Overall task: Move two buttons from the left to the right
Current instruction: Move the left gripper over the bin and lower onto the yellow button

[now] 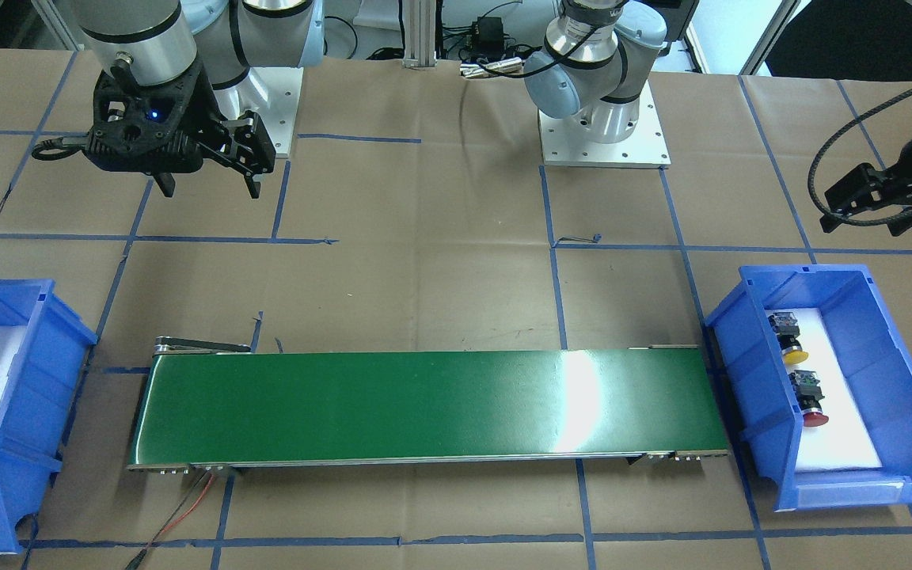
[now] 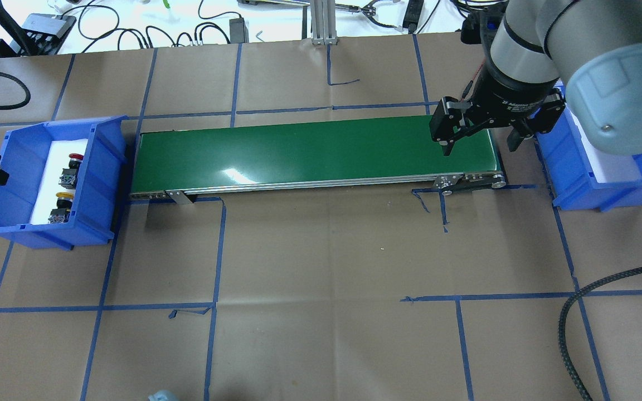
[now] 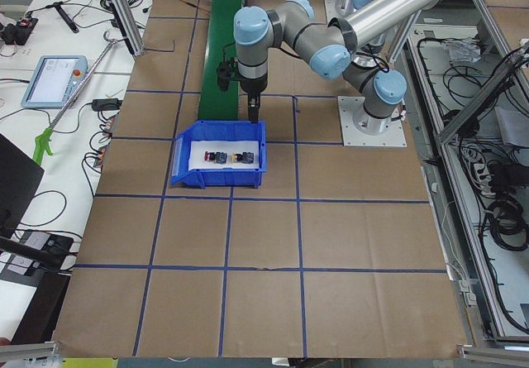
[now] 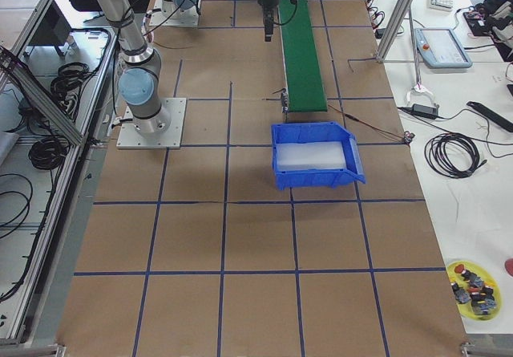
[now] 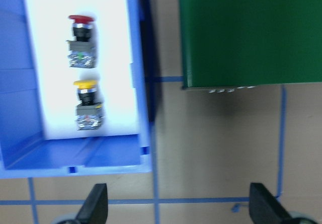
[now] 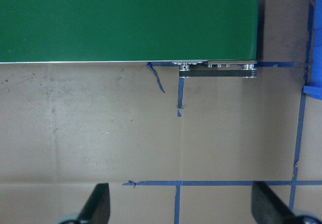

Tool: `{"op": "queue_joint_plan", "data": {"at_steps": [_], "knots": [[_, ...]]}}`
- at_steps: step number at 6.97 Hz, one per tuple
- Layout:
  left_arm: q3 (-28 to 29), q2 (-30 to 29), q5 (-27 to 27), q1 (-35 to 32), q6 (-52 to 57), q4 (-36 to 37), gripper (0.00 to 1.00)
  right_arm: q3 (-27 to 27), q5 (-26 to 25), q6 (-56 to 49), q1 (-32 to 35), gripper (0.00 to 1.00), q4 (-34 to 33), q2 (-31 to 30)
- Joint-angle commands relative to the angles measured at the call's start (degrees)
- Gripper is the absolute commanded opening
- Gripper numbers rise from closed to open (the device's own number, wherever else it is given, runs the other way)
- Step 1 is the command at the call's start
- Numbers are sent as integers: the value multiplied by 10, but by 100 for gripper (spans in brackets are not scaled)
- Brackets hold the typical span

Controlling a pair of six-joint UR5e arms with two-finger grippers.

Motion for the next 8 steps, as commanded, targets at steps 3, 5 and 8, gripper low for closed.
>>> {"op": "queue_joint_plan", "data": {"at_steps": [3,5,8], "knots": [[-67,-25,-5,17,17,114,100,0,0,-2,-1,100,0,1],[-149,-29,-8,17,3,212,100,-3,0,-3,-3,100,0,1],[-163,-88,-10,10,-8,295,100,-3,0,-2,-3,100,0,1]]}}
